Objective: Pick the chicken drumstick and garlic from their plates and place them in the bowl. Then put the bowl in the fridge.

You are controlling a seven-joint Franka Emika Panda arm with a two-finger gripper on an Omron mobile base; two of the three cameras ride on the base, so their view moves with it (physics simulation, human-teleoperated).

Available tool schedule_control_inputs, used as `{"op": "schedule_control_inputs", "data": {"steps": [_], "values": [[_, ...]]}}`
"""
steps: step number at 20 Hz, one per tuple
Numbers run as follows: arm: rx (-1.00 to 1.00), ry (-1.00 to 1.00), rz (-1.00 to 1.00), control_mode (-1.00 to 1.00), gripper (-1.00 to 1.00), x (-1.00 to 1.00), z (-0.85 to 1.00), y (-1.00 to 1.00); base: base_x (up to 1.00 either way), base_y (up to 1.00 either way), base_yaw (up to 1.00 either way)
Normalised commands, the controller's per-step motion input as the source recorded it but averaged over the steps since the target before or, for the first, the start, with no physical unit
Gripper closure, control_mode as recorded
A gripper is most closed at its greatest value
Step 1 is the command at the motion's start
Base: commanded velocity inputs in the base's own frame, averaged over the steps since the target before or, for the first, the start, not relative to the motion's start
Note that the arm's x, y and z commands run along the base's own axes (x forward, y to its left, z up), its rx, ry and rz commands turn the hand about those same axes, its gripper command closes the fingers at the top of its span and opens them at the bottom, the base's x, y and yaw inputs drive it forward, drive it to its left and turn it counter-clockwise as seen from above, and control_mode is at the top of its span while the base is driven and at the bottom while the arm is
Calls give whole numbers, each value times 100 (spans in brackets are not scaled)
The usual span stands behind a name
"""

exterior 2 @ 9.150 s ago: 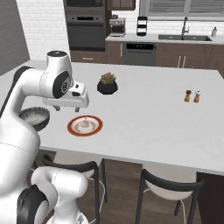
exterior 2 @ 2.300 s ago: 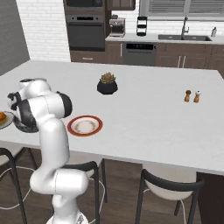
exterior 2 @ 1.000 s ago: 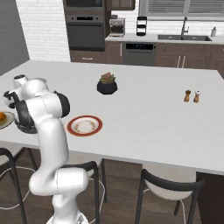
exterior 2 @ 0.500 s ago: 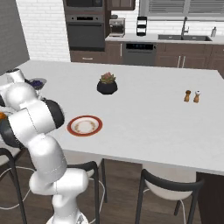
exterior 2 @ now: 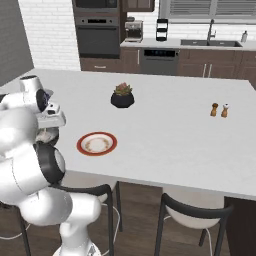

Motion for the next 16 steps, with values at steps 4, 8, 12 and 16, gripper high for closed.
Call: {"op": "schedule_control_inputs", "data": {"steps": [4, 8, 12, 16], "values": [[8, 0, 0, -100, -100, -41, 13, -100, 0, 0, 0], [18, 0, -1, -100, -100, -43, 41, -94, 0, 0, 0], [10, 10, -2, -100, -100, -29, 54, -59, 0, 0, 0], [2, 10, -7, -100, -100, -49, 46, -28, 0, 0, 0]]}}
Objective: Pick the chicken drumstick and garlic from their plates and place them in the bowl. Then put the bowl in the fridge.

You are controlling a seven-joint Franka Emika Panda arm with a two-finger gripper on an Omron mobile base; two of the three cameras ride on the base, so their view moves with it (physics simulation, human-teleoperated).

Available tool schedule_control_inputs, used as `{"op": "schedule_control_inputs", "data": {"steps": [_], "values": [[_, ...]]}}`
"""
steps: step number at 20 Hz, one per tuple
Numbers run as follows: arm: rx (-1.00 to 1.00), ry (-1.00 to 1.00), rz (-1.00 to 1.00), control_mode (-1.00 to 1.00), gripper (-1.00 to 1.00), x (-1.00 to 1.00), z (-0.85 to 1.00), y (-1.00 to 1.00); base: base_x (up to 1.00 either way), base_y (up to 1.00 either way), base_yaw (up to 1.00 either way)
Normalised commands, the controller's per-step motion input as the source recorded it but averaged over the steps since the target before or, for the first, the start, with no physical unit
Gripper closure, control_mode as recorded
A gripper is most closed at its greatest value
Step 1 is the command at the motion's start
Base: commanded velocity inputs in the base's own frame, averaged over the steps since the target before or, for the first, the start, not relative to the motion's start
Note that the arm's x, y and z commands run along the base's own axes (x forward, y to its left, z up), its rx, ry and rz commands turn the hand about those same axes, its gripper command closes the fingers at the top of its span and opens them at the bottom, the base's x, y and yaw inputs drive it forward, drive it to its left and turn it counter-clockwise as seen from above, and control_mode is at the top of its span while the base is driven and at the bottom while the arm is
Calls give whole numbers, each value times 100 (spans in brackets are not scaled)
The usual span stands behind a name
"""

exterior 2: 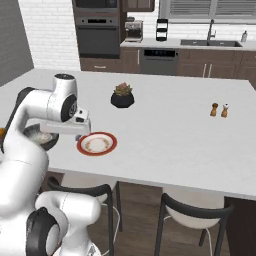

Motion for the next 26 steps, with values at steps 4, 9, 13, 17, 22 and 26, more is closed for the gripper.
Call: {"op": "schedule_control_inputs", "data": {"steps": [4, 9, 13, 17, 22, 26], "values": [[-2, 1, -8, -100, -100, -64, 22, 15, 0, 0, 0], [-1, 0, -3, 100, -100, -20, 1, 3, -76, 20, -12], [0, 0, 0, 100, -100, 0, 0, 0, -27, 100, -18], [0, 0, 0, 100, -100, 0, 0, 0, 0, 100, -25], [0, 0, 0, 100, -100, 0, 0, 0, -39, 100, -22], [0, 0, 0, 100, -100, 0, 0, 0, 22, 100, -10]]}}
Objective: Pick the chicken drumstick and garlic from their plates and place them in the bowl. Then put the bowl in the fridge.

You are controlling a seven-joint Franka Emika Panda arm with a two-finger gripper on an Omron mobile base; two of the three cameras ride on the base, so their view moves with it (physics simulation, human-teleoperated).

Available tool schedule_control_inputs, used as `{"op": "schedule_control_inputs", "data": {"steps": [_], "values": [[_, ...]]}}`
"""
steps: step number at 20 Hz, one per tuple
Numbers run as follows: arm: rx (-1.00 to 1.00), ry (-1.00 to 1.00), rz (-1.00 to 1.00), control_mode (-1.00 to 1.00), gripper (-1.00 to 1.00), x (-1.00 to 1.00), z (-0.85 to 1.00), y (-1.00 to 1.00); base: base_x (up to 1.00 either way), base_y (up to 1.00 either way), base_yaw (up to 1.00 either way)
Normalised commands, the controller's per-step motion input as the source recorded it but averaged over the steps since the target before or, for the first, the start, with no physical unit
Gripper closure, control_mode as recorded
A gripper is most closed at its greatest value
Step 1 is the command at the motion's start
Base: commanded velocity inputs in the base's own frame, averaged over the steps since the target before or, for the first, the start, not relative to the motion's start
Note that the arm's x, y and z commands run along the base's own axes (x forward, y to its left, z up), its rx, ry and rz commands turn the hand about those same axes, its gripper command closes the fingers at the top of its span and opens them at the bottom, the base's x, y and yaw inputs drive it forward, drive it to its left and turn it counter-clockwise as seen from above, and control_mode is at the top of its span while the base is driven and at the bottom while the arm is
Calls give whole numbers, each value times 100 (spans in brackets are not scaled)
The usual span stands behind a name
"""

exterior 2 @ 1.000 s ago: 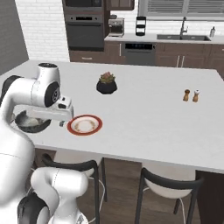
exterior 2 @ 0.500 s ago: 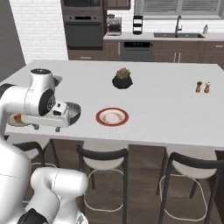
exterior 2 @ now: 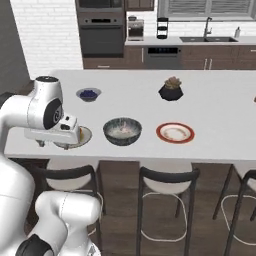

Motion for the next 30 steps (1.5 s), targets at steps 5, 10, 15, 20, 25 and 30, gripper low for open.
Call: {"op": "schedule_control_inputs", "data": {"steps": [5, 10, 15, 20, 25, 30], "values": [[0, 0, 0, 100, -100, 0, 0, 0, 81, 71, 4], [0, 0, 0, 100, -100, 0, 0, 0, 100, 6, 15], [0, 0, 4, -100, -100, 40, -15, 0, 60, -10, 9], [-2, 11, -8, -100, -100, 100, -71, 19, 0, 0, 0], [-3, 18, -58, -100, -100, 76, -34, 42, 0, 0, 0], [-3, 26, -39, -100, -100, 65, -30, 1, 0, 0, 0]]}}
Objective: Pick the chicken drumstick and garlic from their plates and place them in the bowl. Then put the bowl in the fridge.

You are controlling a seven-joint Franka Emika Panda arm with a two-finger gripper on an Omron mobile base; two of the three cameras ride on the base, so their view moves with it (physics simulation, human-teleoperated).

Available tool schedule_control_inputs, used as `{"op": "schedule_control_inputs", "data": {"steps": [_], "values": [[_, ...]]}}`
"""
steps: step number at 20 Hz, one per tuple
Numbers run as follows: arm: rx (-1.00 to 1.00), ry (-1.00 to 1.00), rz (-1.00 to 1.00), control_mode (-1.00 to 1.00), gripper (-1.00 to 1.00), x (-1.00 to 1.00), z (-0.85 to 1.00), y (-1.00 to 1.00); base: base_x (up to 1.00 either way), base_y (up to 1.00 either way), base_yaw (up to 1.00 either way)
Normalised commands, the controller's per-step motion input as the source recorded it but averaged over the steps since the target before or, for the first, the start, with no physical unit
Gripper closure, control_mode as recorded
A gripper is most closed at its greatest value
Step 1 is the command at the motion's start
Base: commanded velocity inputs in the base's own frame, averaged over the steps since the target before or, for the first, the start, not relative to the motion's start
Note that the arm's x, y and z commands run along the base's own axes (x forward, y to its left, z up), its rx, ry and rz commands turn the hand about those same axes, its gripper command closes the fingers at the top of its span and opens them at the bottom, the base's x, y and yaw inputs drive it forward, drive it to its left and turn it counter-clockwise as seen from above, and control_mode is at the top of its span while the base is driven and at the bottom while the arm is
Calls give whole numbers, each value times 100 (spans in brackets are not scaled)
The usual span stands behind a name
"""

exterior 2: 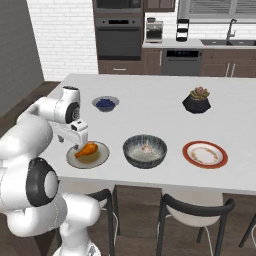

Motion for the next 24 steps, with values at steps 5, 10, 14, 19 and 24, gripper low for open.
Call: {"op": "schedule_control_inputs", "data": {"steps": [5, 10, 14, 19, 24], "values": [[-3, 5, -8, -100, -100, 58, -47, -1, 0, 0, 0], [-1, 0, -1, -100, -100, 47, -43, -10, 0, 0, 0], [-3, 0, 0, -100, -100, 7, -48, -3, 0, 0, 0], [-2, 2, 0, -100, -100, 36, -48, -9, 0, 0, 0], [0, -1, 0, -100, -100, 52, -17, -1, 0, 0, 0]]}}
